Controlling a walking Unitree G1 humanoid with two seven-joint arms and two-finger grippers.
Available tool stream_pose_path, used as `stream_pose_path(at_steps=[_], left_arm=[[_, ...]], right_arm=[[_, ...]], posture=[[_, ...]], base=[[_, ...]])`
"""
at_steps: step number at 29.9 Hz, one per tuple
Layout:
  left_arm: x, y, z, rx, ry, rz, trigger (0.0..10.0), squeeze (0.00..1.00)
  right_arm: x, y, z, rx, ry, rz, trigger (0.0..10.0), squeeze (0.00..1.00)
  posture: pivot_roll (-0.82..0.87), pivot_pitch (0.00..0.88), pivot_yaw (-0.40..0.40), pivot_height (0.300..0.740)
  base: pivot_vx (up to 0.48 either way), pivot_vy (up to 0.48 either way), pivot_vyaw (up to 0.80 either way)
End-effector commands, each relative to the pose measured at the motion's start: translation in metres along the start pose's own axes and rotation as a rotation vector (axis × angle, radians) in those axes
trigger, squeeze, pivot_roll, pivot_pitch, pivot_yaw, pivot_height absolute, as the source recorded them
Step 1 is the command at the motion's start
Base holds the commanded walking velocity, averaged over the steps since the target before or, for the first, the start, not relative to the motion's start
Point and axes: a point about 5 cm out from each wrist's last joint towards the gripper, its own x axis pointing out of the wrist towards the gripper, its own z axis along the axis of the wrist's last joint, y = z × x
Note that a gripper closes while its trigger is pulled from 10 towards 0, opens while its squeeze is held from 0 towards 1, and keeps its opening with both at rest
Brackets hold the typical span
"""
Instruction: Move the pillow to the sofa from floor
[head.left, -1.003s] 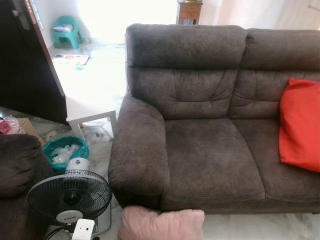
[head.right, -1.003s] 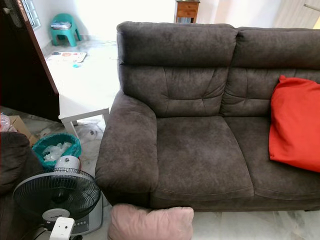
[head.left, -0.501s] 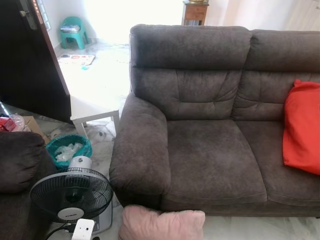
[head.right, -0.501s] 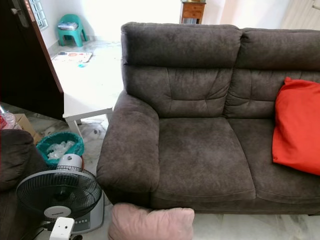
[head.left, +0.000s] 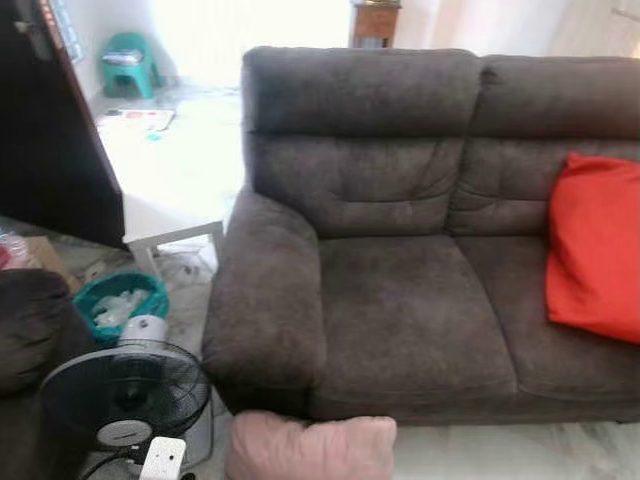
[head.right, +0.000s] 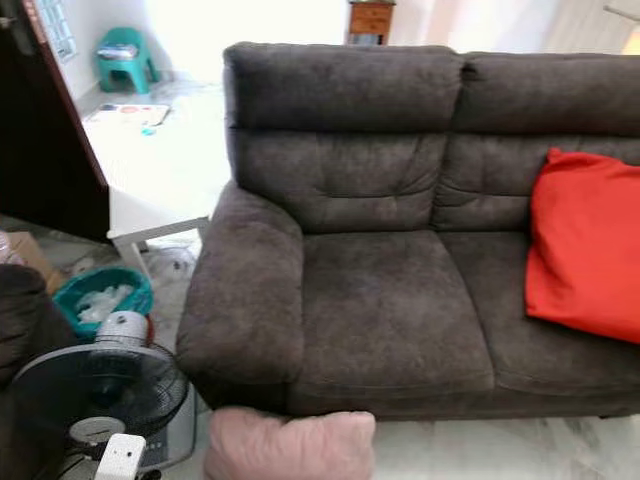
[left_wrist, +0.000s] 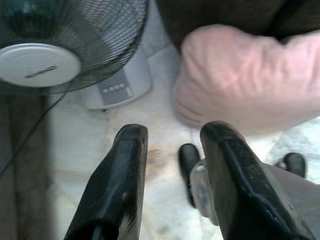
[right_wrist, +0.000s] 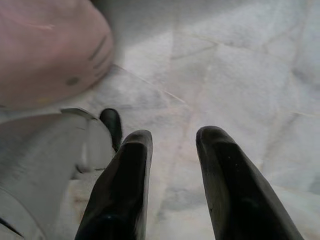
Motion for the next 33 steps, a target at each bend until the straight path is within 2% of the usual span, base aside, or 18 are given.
stream_pose_path(at_steps=[1, 13, 19, 22, 23, 24, 25, 27, 29, 30, 31, 33], left_arm=[[-0.002, 0.004, -0.004, 0.017, 0.008, 0.003, 10.0, 0.00], [-0.002, 0.003, -0.003, 0.006, 0.001, 0.005, 10.0, 0.00], [-0.002, 0.004, 0.001, 0.006, -0.050, 0.020, 10.0, 0.00], [-0.003, 0.005, 0.005, -0.005, -0.108, 0.043, 10.0, 0.00], [-0.004, 0.006, 0.005, 0.020, -0.113, 0.071, 10.0, 0.00], [-0.004, 0.006, 0.007, -0.005, -0.134, 0.080, 10.0, 0.00], [-0.005, 0.008, 0.009, 0.028, -0.169, 0.117, 10.0, 0.00], [-0.007, 0.009, 0.011, 0.029, -0.195, 0.145, 10.0, 0.00], [-0.008, 0.009, 0.011, -0.015, -0.214, 0.159, 10.0, 0.00], [-0.010, 0.014, 0.040, 0.094, -0.412, 0.200, 10.0, 0.00], [-0.015, 0.016, 0.065, 0.136, -0.574, 0.212, 10.0, 0.00], [-0.019, 0.017, 0.092, 0.076, -0.712, 0.193, 10.0, 0.00]], right_arm=[[0.002, 0.004, 0.008, -0.001, -0.026, 0.012, 10.0, 0.00], [0.002, 0.004, 0.008, 0.000, -0.028, 0.012, 10.0, 0.00], [0.002, 0.004, 0.009, 0.001, -0.032, 0.014, 10.0, 0.00], [0.002, 0.004, 0.010, 0.005, -0.040, 0.017, 10.0, 0.00], [0.002, 0.004, 0.010, 0.004, -0.043, 0.019, 10.0, 0.00], [0.002, 0.004, 0.010, 0.003, -0.046, 0.021, 10.0, 0.00], [0.002, 0.004, 0.011, -0.002, -0.047, 0.023, 10.0, 0.00], [0.002, 0.004, 0.011, -0.008, -0.048, 0.024, 10.0, 0.00], [0.001, 0.003, 0.011, -0.004, -0.052, 0.025, 10.0, 0.00], [0.001, 0.003, 0.012, -0.006, -0.054, 0.027, 10.0, 0.00], [0.001, 0.003, 0.012, -0.008, -0.055, 0.027, 10.0, 0.00], [0.001, 0.003, 0.012, -0.012, -0.059, 0.029, 10.0, 0.00]], posture=[[0.16, 0.019, -0.060, 0.740], [0.16, 0.015, -0.061, 0.740], [0.16, 0.014, -0.062, 0.740], [0.16, 0.015, -0.064, 0.740], [0.17, 0.015, -0.065, 0.740], [0.17, 0.015, -0.066, 0.740], [0.16, 0.014, -0.065, 0.740], [0.16, 0.014, -0.066, 0.740], [0.17, 0.016, -0.068, 0.740], [0.17, 0.019, -0.070, 0.740], [0.17, 0.019, -0.070, 0.740], [0.18, 0.021, -0.074, 0.740]], base=[[0.000, 0.000, 0.00], [0.000, 0.000, 0.00], [0.000, 0.000, 0.00], [0.000, 0.000, 0.00], [0.000, 0.000, 0.00], [0.000, 0.000, 0.00], [0.000, 0.000, 0.00], [0.000, 0.000, 0.00], [0.000, 0.000, 0.00], [0.000, 0.000, 0.00], [0.000, 0.000, 0.00], [0.000, 0.000, 0.00]])
